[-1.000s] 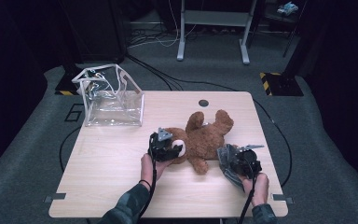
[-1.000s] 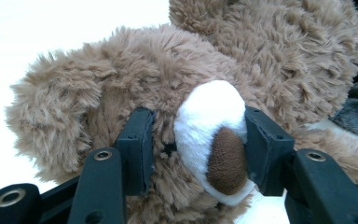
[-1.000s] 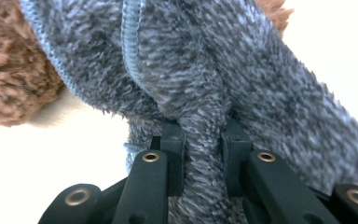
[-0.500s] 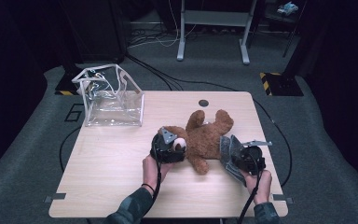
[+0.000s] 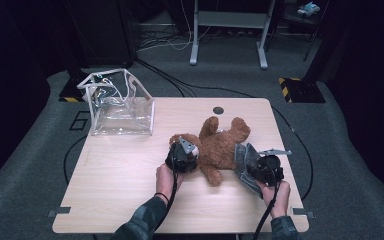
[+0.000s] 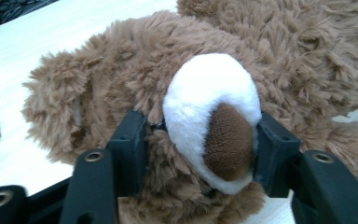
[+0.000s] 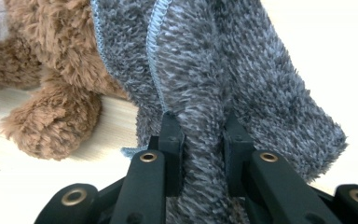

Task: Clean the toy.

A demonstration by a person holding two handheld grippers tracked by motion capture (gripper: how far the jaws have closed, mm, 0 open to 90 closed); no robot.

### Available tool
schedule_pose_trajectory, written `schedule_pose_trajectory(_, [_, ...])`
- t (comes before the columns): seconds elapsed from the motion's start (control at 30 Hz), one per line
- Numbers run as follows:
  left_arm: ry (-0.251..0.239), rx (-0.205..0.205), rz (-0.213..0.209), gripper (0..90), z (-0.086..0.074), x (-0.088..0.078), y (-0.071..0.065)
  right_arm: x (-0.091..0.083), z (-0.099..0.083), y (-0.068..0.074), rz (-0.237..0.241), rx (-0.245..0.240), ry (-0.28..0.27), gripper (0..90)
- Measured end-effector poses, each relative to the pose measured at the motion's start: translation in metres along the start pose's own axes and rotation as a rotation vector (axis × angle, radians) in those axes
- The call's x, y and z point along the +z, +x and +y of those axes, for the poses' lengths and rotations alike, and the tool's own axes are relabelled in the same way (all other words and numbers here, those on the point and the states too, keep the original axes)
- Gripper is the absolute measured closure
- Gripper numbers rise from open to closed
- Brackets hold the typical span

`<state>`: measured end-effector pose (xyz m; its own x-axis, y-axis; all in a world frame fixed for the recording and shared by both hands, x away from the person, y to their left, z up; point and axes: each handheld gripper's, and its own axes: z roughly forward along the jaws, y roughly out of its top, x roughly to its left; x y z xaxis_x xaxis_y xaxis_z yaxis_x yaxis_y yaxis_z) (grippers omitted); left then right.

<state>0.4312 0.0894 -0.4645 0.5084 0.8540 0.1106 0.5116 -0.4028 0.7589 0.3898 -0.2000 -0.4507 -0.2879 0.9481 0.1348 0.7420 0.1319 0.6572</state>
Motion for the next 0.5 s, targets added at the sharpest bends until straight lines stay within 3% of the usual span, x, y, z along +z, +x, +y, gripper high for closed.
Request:
schedule_pose_trajectory(0.17, [0.032,-0.025,-0.057,50.3,0.007,-0.004,0.008,-0.003,0.001,0.000,0.002,-0.003,-0.015,74.3])
schedule_pose_trajectory(0.27, [0.062,-0.060,-0.137,50.8,0.013,-0.010,0.015,-0.009,0.004,0.001,0.005,-0.013,-0.039,74.1])
schedule_pose_trajectory(0.3, [0.062,-0.060,-0.137,50.9,0.013,-0.010,0.015,-0.009,0.004,0.001,0.005,-0.013,-0.039,74.1])
schedule_pose_trajectory(0.33, [0.085,-0.095,-0.190,50.9,0.016,-0.014,0.019,-0.015,0.006,0.003,0.006,-0.018,-0.056,74.1])
schedule_pose_trajectory(0.4, [0.088,-0.111,-0.213,50.9,0.017,-0.016,0.020,-0.018,0.008,0.003,0.004,-0.026,-0.062,74.1])
schedule_pose_trajectory(0.43, [0.103,-0.136,-0.256,50.8,0.020,-0.022,0.023,-0.024,0.010,0.005,0.008,-0.037,-0.082,74.1])
schedule_pose_trajectory(0.5, [0.119,-0.133,-0.281,50.7,0.022,-0.025,0.026,-0.027,0.012,0.008,0.016,-0.038,-0.089,74.1])
